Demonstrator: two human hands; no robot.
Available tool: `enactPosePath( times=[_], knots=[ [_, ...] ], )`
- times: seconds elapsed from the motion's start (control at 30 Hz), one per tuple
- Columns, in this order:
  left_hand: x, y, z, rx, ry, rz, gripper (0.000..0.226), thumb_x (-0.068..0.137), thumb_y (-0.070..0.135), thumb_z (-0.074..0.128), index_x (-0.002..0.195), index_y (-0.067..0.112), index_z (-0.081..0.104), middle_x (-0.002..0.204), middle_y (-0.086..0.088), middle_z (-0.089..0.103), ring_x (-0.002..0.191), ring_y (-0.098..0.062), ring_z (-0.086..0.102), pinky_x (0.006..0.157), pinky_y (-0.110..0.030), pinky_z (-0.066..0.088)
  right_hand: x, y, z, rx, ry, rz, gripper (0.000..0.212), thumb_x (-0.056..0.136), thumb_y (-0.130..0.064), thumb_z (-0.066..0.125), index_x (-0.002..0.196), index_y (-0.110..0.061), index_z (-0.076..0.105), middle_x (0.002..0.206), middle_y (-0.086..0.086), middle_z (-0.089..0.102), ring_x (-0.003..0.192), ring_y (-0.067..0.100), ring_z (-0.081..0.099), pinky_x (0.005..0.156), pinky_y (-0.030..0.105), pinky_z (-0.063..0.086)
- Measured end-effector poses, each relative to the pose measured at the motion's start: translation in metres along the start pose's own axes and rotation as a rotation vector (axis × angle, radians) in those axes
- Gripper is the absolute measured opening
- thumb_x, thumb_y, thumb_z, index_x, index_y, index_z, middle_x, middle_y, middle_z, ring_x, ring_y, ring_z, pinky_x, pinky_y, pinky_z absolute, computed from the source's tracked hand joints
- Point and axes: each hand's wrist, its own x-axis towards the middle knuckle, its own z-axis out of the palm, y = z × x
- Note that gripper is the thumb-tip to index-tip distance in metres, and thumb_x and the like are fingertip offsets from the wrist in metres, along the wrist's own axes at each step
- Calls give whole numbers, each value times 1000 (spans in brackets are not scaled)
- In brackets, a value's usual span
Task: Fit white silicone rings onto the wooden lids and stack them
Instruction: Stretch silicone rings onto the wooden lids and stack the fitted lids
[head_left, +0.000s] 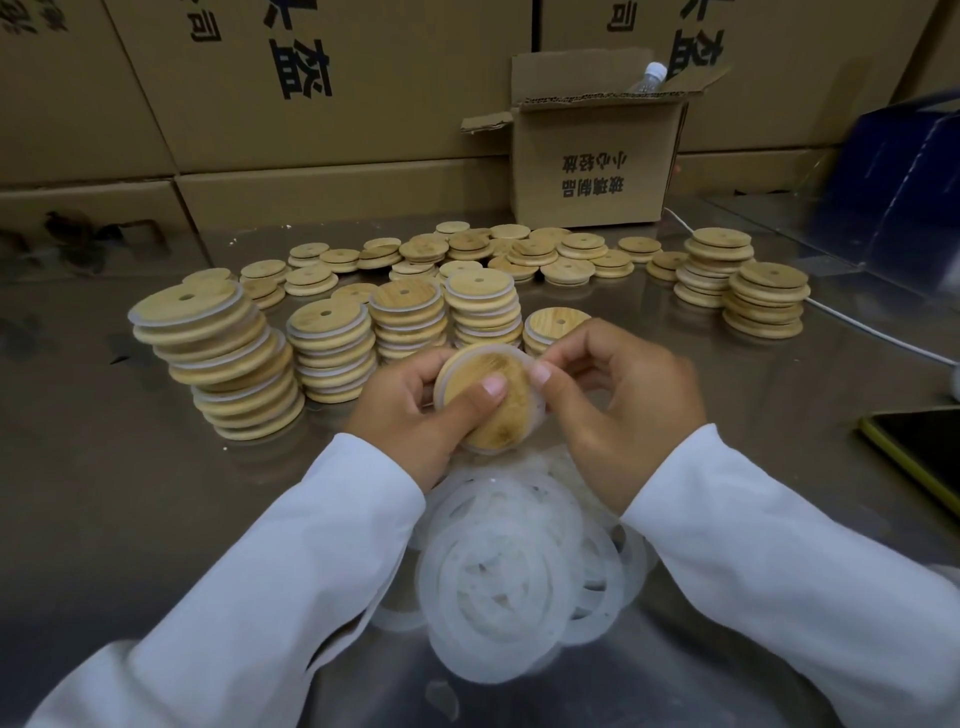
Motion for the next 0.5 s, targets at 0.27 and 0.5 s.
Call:
enactPosePath(
  times=[0.27, 0.5],
  knots=[
    [3, -3, -2, -96, -12, -37, 13, 66, 24, 73, 78, 23, 70, 72, 2, 71, 72, -15, 67, 65, -31, 57, 7, -2, -3, 135, -30, 132, 22, 82, -11, 65, 65, -24, 58, 72, 0, 65, 73, 24, 64, 75, 39, 55],
    [4, -2, -5, -138, -7, -43, 14, 66, 25, 66, 77, 27, 73, 76, -1, 71, 77, -21, 67, 69, -40, 56, 8, -4, -6, 144, -94, 108, 19, 83, -14, 64, 68, -24, 59, 76, 0, 65, 73, 24, 64, 76, 42, 54]
  ],
)
